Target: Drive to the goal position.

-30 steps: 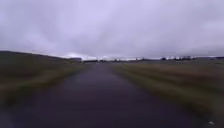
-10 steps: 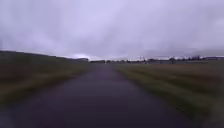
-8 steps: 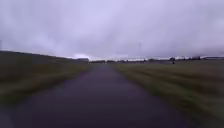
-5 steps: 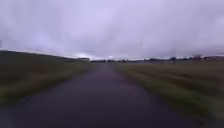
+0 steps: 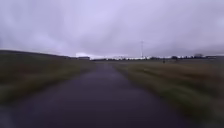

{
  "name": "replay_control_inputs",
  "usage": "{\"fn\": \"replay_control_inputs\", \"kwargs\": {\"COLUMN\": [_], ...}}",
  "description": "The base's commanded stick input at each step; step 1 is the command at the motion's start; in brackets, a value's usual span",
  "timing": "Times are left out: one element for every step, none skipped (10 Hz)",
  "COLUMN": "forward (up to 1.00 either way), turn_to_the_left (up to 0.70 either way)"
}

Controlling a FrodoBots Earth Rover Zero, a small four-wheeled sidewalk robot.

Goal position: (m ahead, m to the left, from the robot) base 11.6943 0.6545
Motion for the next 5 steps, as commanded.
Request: {"fn": "replay_control_inputs", "kwargs": {"forward": [1.00,1.00,1.00,1.00,1.00], "turn_to_the_left": [0.00,0.00,0.00,0.00,0.00]}}
